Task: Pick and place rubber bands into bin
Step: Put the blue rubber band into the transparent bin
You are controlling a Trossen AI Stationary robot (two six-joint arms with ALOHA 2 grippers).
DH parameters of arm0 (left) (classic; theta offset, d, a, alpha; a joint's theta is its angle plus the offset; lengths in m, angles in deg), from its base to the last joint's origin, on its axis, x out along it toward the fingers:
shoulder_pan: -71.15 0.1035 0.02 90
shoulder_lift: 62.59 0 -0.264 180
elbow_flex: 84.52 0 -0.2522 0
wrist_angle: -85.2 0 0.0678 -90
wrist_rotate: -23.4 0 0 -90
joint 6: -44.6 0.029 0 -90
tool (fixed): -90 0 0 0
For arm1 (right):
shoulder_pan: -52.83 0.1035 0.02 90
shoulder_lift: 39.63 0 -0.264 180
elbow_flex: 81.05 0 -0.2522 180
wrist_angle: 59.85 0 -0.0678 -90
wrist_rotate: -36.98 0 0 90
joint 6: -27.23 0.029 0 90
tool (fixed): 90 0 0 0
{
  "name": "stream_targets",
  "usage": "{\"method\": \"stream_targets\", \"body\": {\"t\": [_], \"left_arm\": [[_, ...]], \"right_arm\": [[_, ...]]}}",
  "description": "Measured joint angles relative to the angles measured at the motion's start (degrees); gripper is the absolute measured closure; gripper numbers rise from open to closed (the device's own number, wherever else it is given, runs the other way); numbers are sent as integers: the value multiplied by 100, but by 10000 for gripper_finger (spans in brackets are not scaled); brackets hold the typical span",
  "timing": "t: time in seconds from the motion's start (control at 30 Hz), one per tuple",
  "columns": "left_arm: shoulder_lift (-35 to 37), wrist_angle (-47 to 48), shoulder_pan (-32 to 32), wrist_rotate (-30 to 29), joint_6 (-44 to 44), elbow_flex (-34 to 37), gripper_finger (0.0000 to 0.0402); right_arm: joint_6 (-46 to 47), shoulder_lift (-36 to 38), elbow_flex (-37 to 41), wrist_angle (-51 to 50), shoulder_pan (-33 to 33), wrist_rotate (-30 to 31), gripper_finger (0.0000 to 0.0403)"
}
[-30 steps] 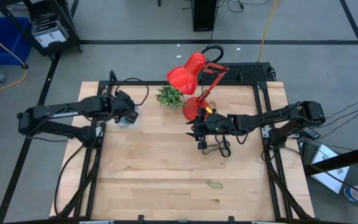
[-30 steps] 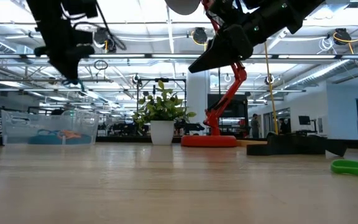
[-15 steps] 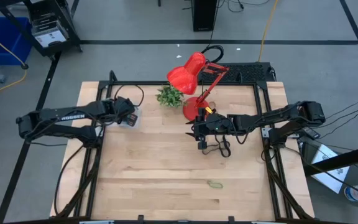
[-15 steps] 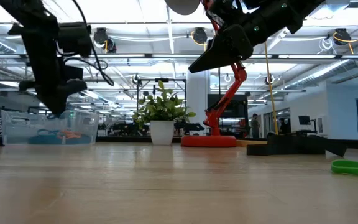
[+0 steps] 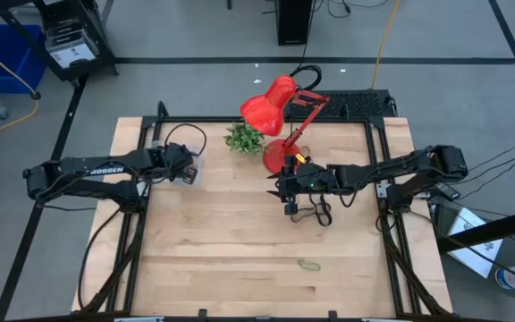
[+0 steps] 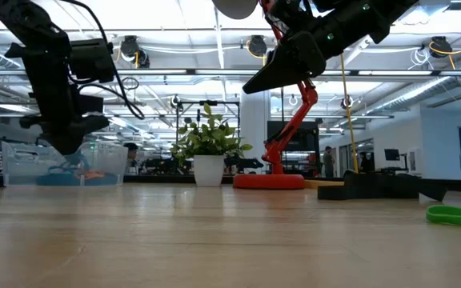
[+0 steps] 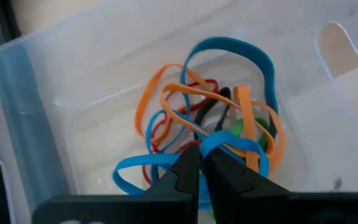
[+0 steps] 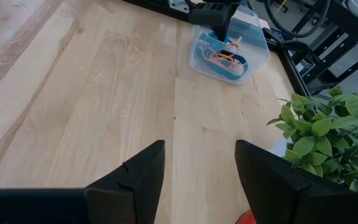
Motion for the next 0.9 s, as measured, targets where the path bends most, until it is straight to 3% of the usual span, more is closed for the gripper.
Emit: {"method": "stream_targets", "body": {"t": [0.67,0.9], "left_arm": [[0,11,0,-96,41,0,364],[0,22,0,-79,248,2,320]], "right_arm": [[0,0,2,-2,0,-2,219],[0,0,2,-4,-2,-2,218]]}}
